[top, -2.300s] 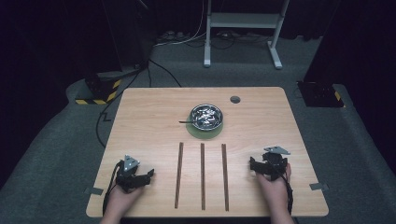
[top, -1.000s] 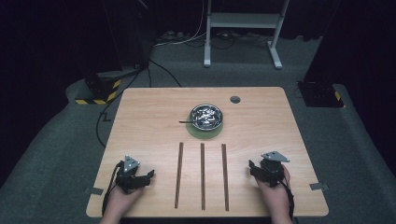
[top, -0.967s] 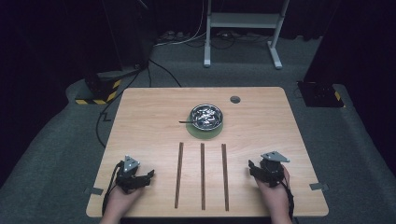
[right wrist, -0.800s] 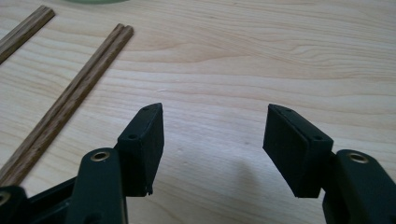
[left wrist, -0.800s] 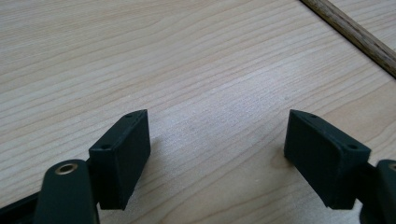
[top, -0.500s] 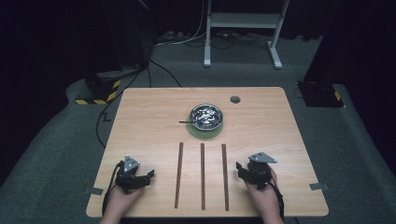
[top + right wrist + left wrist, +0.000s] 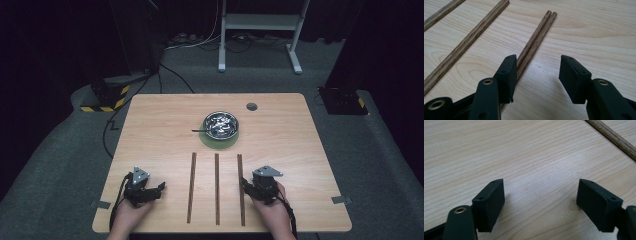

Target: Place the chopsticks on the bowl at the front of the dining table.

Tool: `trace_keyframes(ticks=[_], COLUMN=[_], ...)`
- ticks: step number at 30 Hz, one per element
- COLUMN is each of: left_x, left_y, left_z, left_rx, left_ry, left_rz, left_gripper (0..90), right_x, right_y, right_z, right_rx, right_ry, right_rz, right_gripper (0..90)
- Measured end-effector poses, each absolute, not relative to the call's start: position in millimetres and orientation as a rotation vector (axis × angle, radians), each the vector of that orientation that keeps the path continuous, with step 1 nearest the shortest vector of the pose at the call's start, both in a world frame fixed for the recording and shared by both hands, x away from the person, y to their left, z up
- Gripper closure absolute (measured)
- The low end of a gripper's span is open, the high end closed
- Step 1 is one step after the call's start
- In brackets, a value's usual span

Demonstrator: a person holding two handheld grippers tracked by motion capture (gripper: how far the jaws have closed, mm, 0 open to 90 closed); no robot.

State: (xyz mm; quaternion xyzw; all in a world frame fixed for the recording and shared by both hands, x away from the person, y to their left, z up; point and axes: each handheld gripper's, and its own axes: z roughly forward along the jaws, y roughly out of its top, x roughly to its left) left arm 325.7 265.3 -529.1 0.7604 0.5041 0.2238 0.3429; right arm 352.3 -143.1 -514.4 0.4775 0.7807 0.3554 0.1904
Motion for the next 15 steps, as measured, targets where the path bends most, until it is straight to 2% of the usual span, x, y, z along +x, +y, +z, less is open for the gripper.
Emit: trace_keyframes(ticks=[15], left_x=[325.8], left_y=[265.6], left_z=[-529.1], left_rx=[1.977], left_ry=[1.307], left_rz=[0.578], left_gripper=[22.6], right_x=[353.3], right_y=[-139.3], right_z=[-518.8], right_rx=[1.343], right_ry=[2.194], right_rz=[0.965], right_gripper=[52.4])
